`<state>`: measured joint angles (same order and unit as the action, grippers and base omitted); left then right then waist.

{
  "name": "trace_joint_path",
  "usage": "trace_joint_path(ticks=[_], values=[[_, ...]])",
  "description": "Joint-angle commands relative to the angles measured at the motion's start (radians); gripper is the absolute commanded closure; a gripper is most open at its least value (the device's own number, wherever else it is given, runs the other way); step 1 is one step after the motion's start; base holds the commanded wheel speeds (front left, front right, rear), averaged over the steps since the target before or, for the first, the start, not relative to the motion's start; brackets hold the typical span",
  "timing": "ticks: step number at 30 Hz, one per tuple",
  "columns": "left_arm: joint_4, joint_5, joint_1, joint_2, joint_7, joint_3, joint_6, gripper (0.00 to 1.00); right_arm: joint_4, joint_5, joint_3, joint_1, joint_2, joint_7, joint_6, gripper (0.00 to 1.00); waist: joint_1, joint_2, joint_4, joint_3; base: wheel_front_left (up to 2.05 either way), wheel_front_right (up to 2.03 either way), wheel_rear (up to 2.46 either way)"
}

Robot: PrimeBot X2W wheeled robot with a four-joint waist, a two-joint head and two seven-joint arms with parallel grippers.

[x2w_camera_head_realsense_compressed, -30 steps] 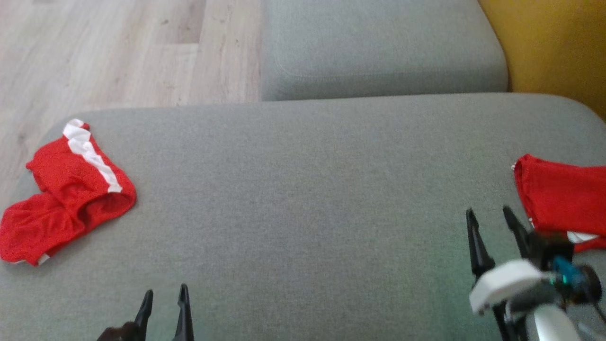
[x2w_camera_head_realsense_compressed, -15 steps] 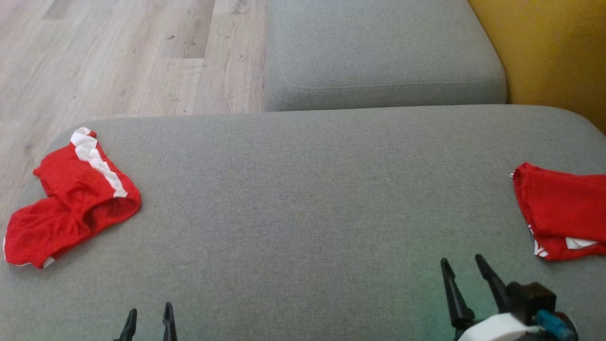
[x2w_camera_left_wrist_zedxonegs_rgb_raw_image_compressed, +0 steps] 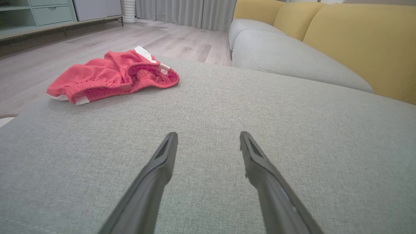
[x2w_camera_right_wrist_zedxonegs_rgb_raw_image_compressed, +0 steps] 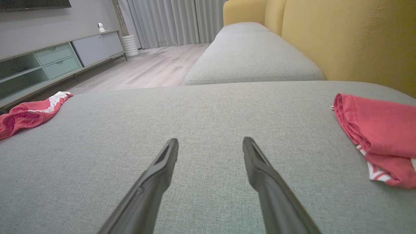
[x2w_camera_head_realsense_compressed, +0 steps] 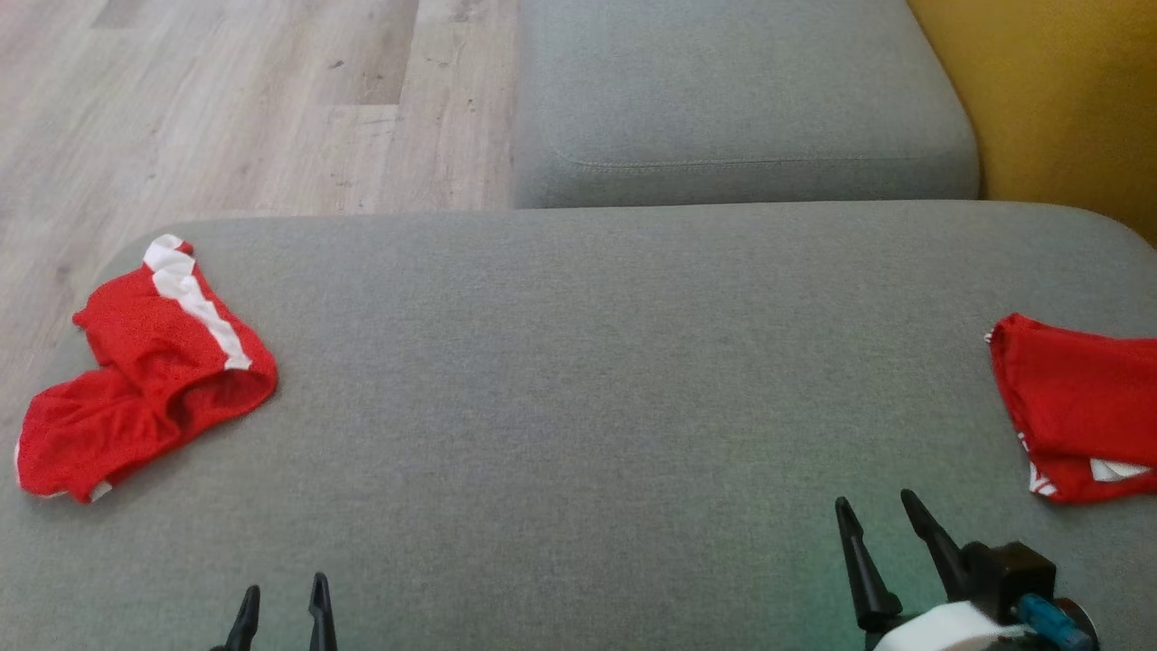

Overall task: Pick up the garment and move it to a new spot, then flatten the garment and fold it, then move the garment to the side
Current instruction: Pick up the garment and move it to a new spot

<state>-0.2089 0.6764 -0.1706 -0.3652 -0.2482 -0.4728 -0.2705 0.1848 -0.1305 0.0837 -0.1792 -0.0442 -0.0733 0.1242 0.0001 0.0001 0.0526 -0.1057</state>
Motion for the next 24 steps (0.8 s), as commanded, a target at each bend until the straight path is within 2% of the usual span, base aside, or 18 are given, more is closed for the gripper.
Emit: trace_joint_path(ticks=[1,4,8,20,24], values=[[0.023,-0.009,0.054,-0.011,-0.011,0.045,0.005,0.00,-0.038,0.007,0.016,0.032,-0.006,-0.002,0.007,0.00,-0.0001,-0.0001,0.008,0.000,0.00,0.00,0.00],[0.020,-0.012,0.060,-0.011,-0.012,0.045,0.009,0.00,-0.038,0.008,0.008,0.027,-0.006,-0.005,0.007,0.00,-0.0001,-0.0001,0.034,0.000,0.00,0.00,0.00],[0.019,-0.018,0.073,-0.017,-0.011,0.046,0.010,0.00,-0.043,0.011,-0.001,0.019,-0.006,-0.014,0.007,0.00,-0.0001,-0.0001,0.100,0.003,0.00,0.00,0.00],[0.052,-0.021,0.084,-0.063,0.001,0.072,-0.004,0.00,-0.027,-0.009,0.025,0.034,-0.006,-0.037,0.007,0.00,-0.0001,-0.0001,0.387,0.006,0.00,0.00,0.00],[0.078,-0.009,0.061,-0.072,-0.004,0.113,-0.024,0.00,-0.023,0.000,0.059,0.069,-0.006,-0.032,0.007,0.00,-0.0001,-0.0001,0.422,0.033,0.00,0.00,0.00]])
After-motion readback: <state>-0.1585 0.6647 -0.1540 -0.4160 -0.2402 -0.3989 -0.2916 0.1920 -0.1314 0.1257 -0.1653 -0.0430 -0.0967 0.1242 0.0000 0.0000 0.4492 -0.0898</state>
